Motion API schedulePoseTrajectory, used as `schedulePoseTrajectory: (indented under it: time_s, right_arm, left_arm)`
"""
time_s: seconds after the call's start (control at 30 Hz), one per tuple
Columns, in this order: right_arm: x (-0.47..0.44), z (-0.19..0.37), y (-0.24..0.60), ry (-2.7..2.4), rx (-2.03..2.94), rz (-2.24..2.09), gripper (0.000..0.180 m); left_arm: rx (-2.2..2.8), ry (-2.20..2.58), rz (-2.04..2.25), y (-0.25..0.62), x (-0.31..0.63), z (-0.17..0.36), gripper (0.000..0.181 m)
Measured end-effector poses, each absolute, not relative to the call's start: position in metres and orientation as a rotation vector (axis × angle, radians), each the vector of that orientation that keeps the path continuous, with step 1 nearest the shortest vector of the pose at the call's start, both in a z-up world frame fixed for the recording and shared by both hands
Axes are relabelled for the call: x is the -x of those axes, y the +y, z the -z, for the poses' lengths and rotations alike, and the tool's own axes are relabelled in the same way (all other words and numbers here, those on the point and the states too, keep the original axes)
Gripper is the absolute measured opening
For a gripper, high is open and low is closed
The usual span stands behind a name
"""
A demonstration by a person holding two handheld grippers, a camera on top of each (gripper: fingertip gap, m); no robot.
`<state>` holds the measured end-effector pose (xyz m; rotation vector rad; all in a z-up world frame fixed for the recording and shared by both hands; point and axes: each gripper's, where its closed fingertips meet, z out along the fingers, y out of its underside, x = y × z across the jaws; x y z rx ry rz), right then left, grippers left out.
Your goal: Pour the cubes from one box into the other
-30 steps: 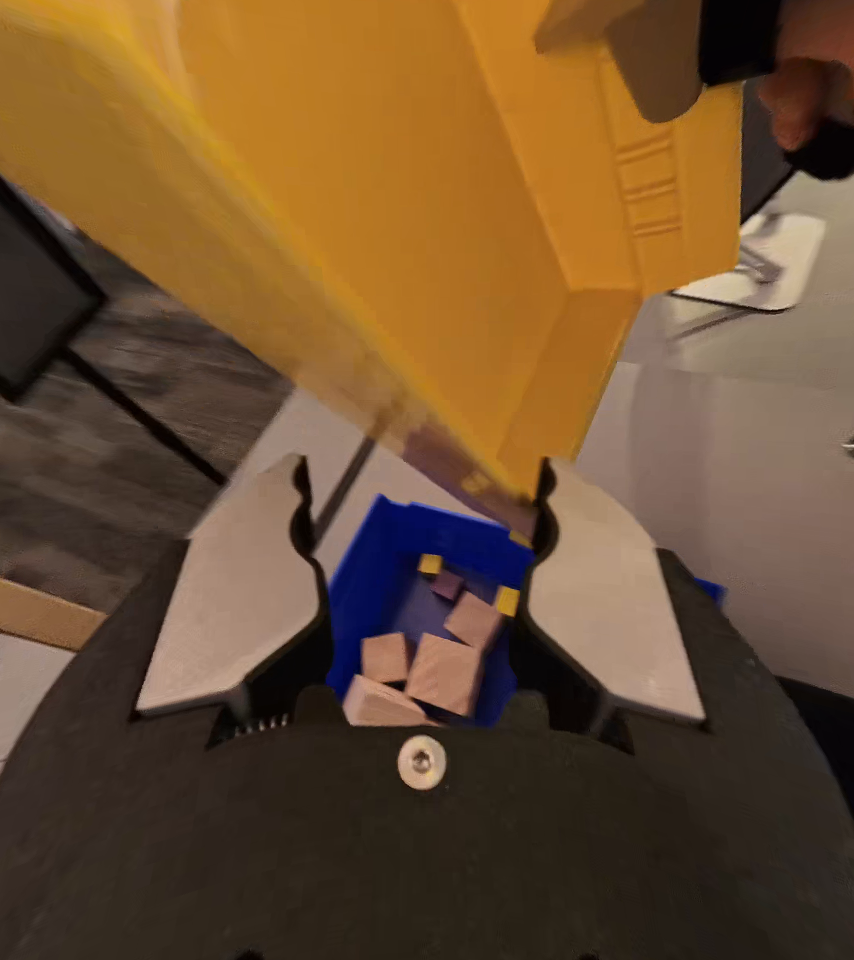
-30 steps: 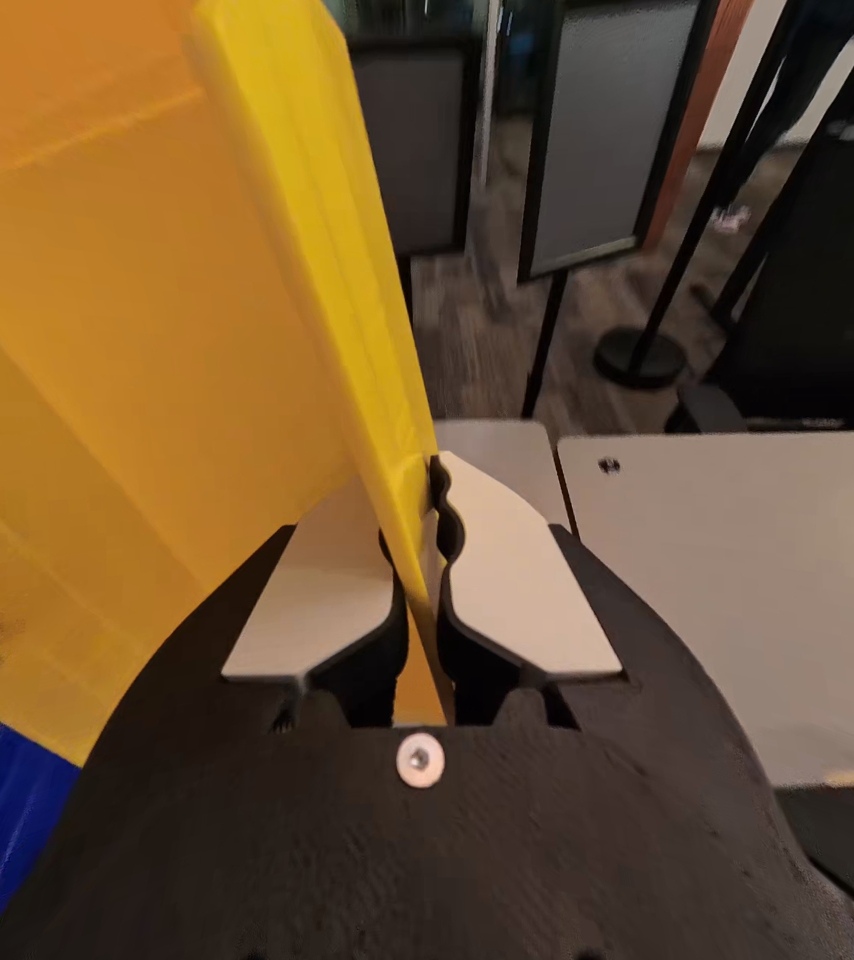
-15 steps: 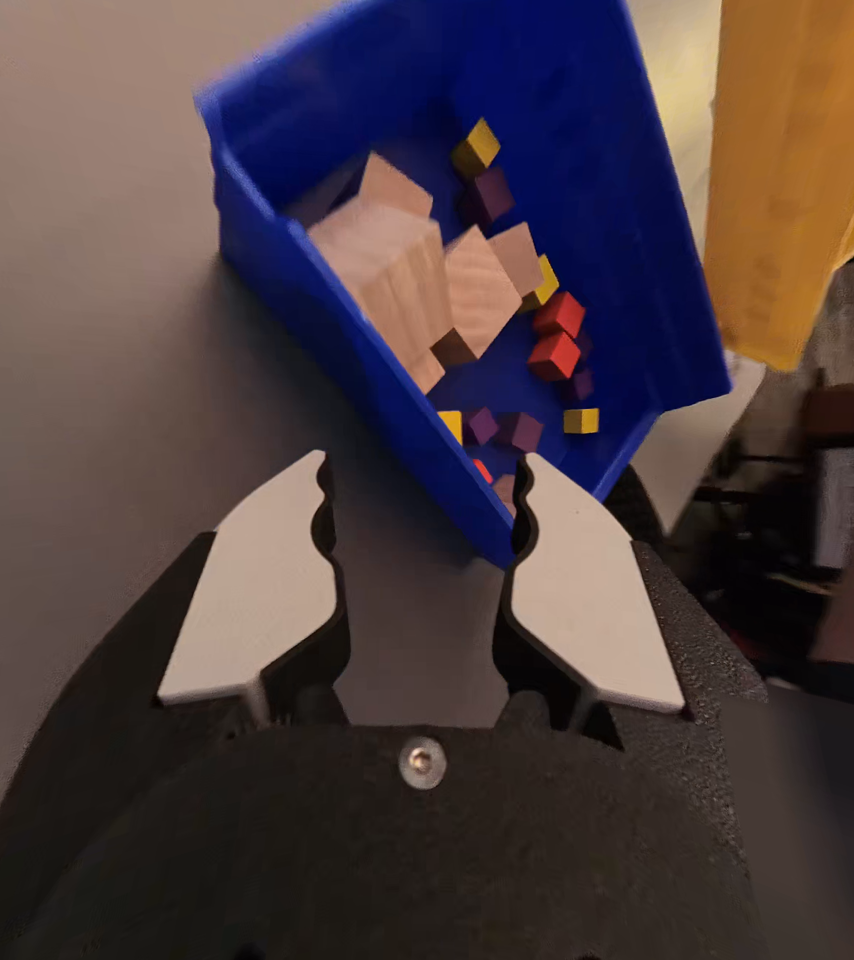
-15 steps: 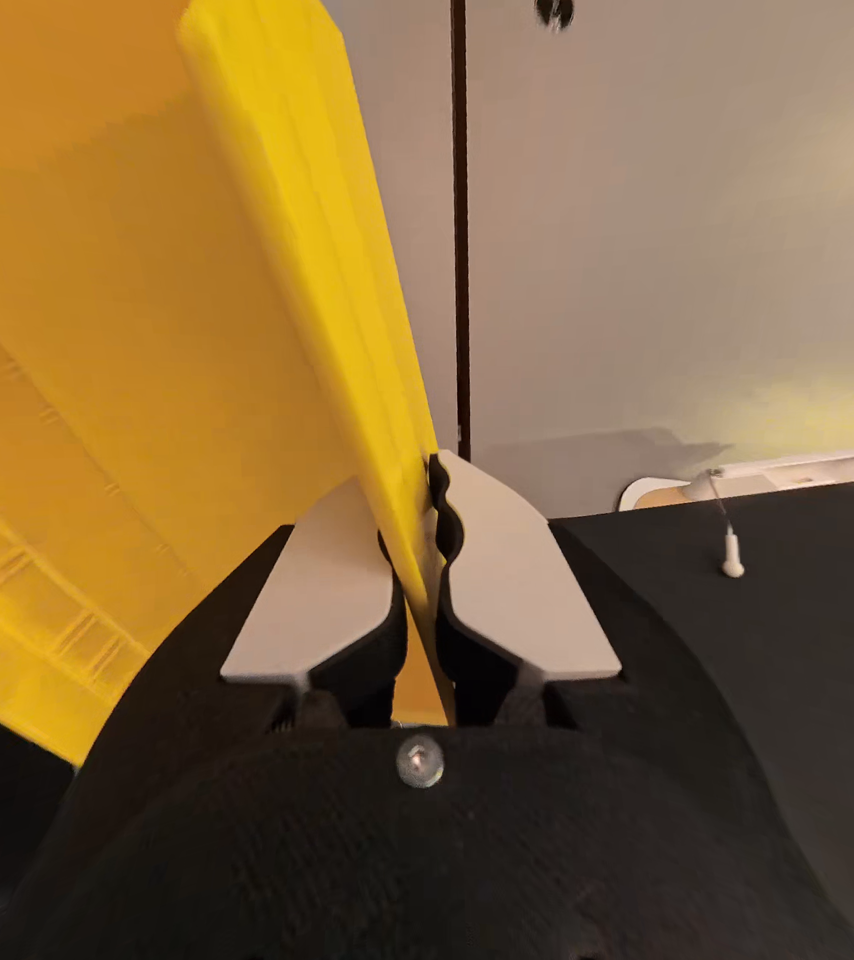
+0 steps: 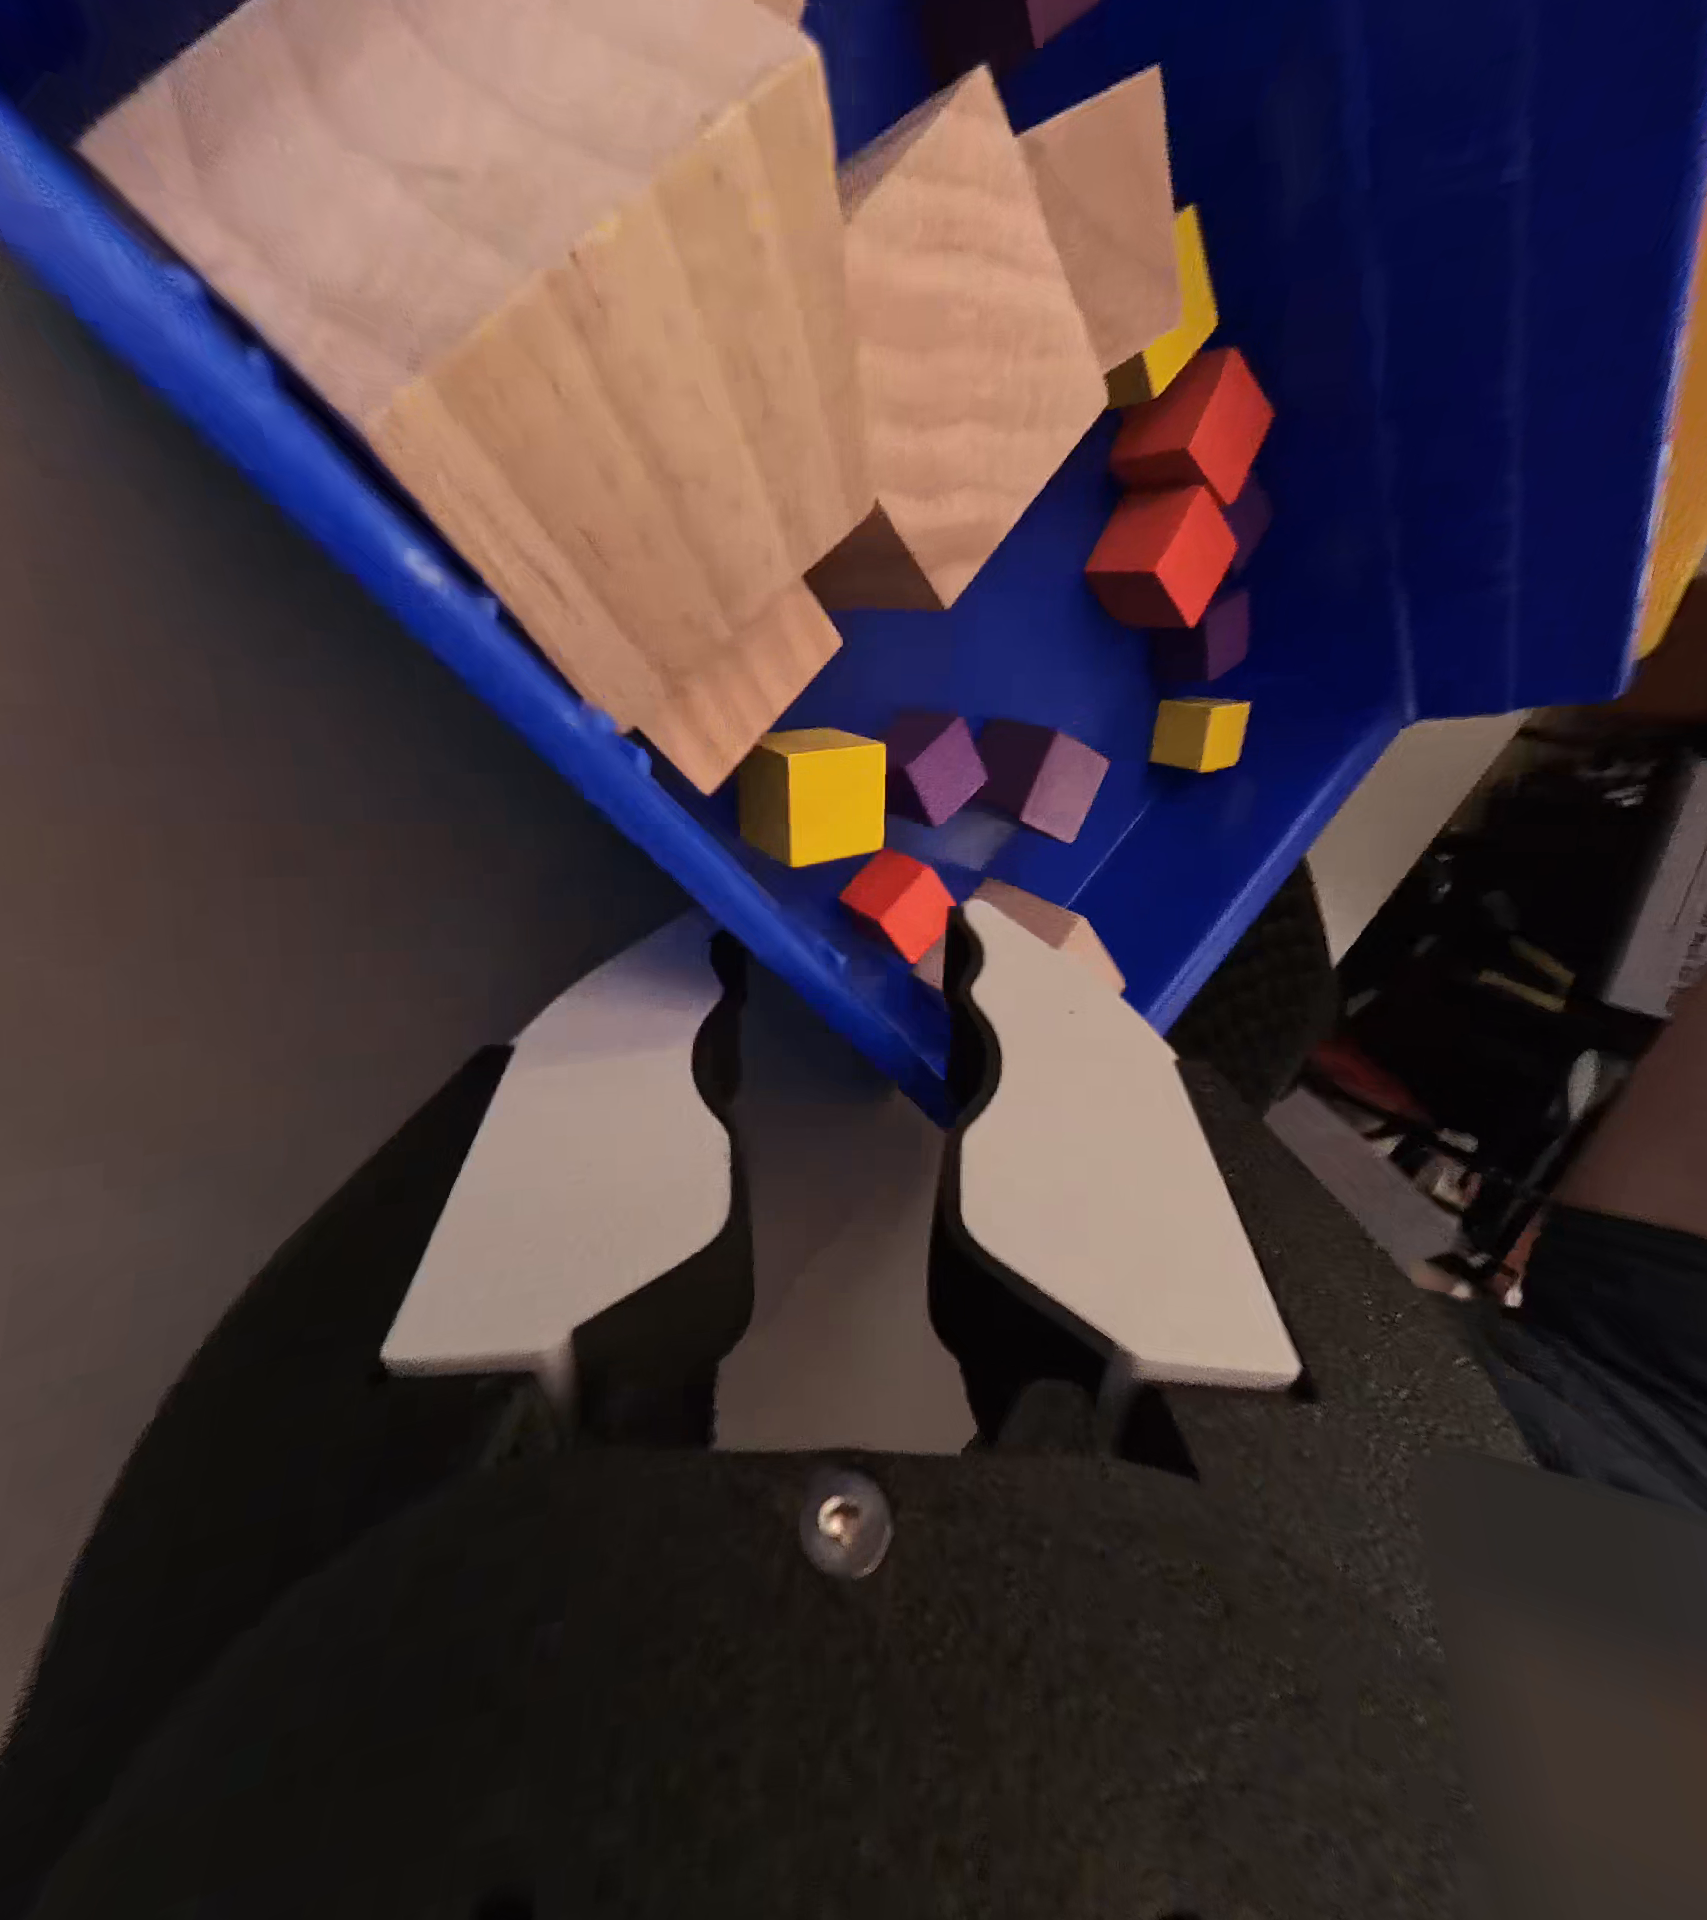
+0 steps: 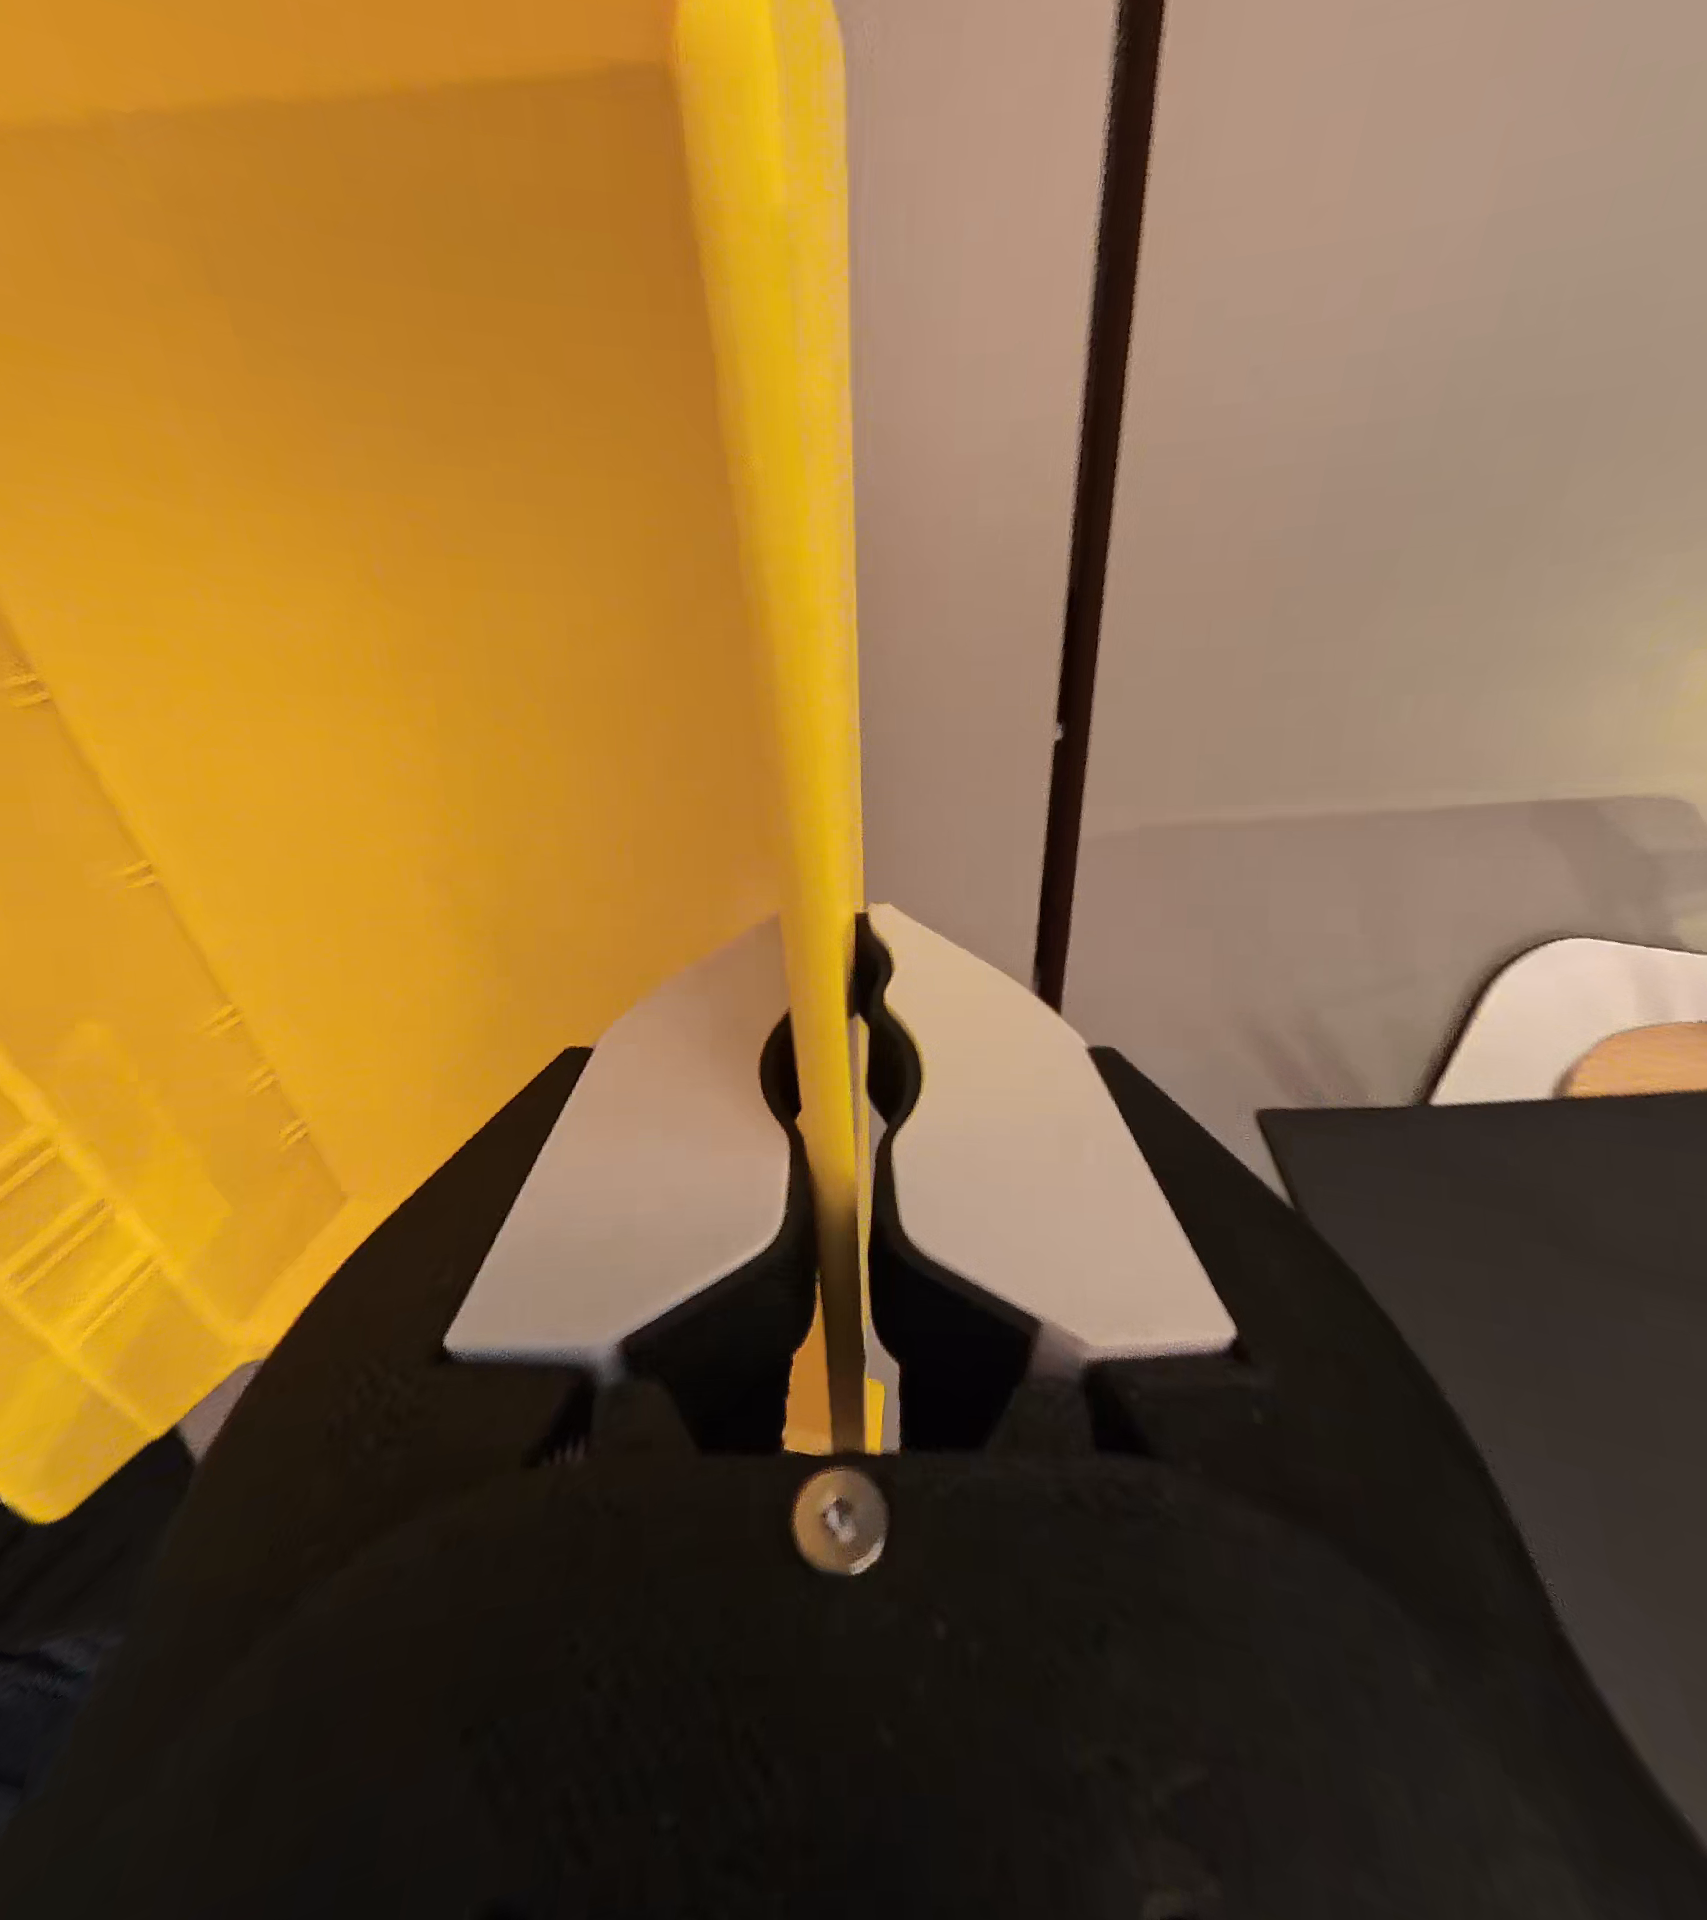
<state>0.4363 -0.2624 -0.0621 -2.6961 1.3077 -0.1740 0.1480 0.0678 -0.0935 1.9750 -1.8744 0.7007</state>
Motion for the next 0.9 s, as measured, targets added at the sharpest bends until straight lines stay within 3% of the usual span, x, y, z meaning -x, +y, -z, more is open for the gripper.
schedulePoseTrajectory:
  time_s: [0.37, 0.9]
  right_arm:
    - [-0.396, 0.114, -0.242, 1.392, 2.776, -0.153, 0.005]
    - [-0.332, 0.128, -0.116, 1.348, 2.738, -0.27, 0.005]
  left_arm:
    - [-1.969, -1.883, -0.465, 0.106, -0.126, 0.094, 0.018]
    - [-2.405, -1.781, -0.515, 0.298, 0.0, 0.092, 0.011]
